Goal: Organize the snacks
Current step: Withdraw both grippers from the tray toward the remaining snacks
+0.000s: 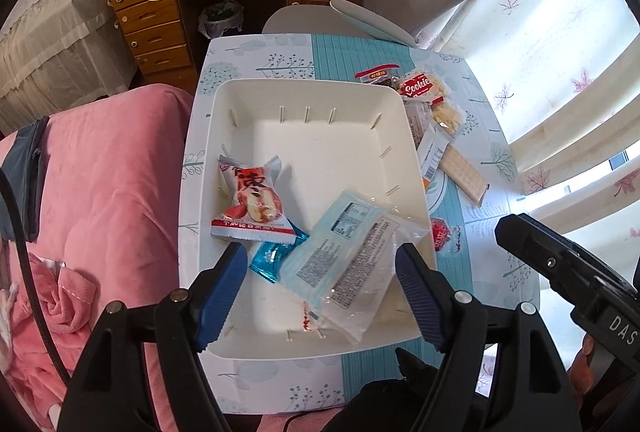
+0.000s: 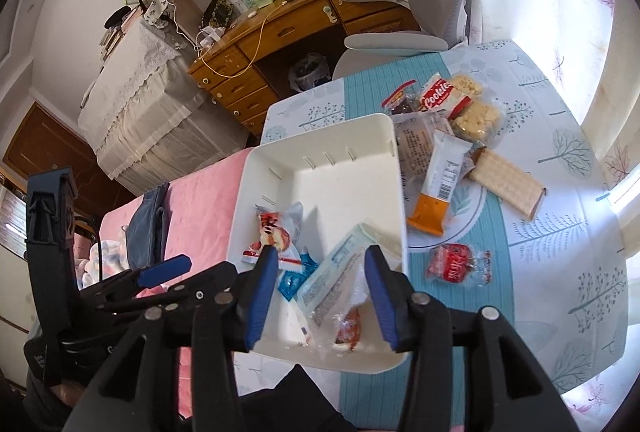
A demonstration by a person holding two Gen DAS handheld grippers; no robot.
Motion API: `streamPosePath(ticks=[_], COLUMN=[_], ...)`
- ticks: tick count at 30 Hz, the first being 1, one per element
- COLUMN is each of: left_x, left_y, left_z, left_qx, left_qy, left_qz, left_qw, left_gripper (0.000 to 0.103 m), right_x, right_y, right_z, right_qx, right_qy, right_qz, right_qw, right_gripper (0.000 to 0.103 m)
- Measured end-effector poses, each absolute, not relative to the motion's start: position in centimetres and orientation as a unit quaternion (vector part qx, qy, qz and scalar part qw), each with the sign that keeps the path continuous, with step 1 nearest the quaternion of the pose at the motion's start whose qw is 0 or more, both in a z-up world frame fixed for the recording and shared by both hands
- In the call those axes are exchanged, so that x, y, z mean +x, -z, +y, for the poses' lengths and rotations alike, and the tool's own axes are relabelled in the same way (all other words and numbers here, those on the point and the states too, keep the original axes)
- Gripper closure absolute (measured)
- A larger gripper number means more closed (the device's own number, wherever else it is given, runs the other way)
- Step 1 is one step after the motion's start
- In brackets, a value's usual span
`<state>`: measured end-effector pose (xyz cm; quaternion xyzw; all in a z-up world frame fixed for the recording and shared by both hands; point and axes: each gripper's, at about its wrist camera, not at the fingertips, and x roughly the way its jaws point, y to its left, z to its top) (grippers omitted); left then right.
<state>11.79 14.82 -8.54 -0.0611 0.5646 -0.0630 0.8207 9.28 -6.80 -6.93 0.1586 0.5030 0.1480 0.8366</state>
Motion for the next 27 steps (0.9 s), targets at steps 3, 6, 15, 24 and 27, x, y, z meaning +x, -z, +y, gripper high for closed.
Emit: streamPosePath(ticks=[3,6,15,24,27], left_x=[11.7,11.7,11.8,12.1,12.2], left_y=[8.3,8.1,7.9,8.9,9.3], left_z=[13.8,12.3,6.8,1.9,0.7], left_qx=[-0.063,-0.064,-0.072,-0.096,-0.102], left_qy=[0.06,0.06,0.061,0.051,0.04], left_qz=[0.565,0.565,0.566,0.569,0.567], left_qw=[0.821,0.82,0.819,0.815,0.816], left_gripper=[0.028,0.028,0.028,0.021,0.021], right_x=[9.3,9.3,9.8,10.4,10.8], right_y=[6.9,6.7,6.8,7.6,8.0], right_z=[-7.9,-9.2,-13.9,-18.6,-20.0], right_qx=[0.155,0.15,0.127,0.093,0.071], right_qy=[-0.147,-0.147,-0.143,-0.136,-0.135], right_qz=[0.505,0.508,0.52,0.527,0.526], right_qw=[0.836,0.835,0.833,0.834,0.837], right_gripper=[0.051,0.05,0.039,0.038,0.038])
